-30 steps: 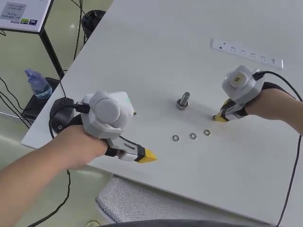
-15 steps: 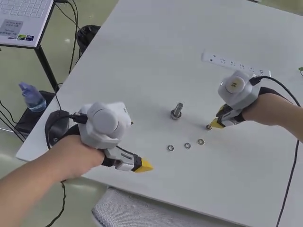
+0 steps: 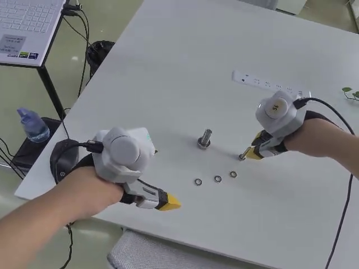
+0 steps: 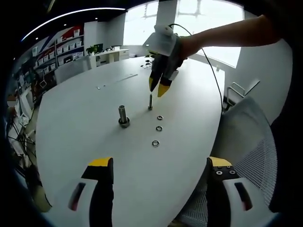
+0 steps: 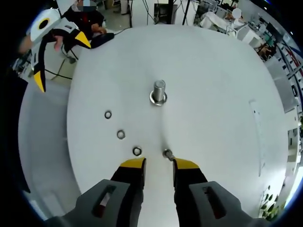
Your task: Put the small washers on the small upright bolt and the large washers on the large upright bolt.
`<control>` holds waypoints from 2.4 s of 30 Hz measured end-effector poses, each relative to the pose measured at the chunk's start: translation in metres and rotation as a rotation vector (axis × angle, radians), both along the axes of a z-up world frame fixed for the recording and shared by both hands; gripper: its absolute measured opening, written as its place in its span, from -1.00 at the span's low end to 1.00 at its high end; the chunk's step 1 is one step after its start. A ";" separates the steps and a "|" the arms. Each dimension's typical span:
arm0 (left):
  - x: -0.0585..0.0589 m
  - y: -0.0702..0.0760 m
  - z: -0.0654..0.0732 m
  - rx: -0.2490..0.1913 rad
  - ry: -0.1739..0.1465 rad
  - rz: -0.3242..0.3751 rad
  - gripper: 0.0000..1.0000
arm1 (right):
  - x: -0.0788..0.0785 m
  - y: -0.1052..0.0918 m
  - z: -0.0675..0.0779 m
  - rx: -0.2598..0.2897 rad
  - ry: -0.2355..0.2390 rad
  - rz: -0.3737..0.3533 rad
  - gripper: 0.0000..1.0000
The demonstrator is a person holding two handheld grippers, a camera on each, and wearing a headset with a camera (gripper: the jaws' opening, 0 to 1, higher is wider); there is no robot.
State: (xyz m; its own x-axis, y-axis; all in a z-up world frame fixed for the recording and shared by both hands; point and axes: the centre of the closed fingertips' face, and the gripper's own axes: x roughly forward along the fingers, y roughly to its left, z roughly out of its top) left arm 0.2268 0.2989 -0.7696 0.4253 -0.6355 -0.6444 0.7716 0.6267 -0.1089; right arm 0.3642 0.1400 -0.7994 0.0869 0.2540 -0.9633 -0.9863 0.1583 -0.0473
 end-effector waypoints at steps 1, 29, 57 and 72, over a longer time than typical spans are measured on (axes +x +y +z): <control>-0.001 0.000 0.000 0.001 0.000 -0.001 0.60 | -0.003 0.001 0.000 0.004 0.001 0.000 -0.52; -0.006 -0.002 0.004 -0.031 -0.012 0.007 0.77 | -0.033 0.002 -0.018 0.026 0.029 -0.018 -0.48; -0.004 0.000 -0.003 -0.015 -0.018 0.016 0.86 | -0.036 0.010 -0.063 0.011 0.037 -0.046 -0.50; -0.011 0.002 -0.007 -0.011 0.008 0.008 0.80 | -0.036 0.010 -0.067 0.008 0.034 -0.038 -0.52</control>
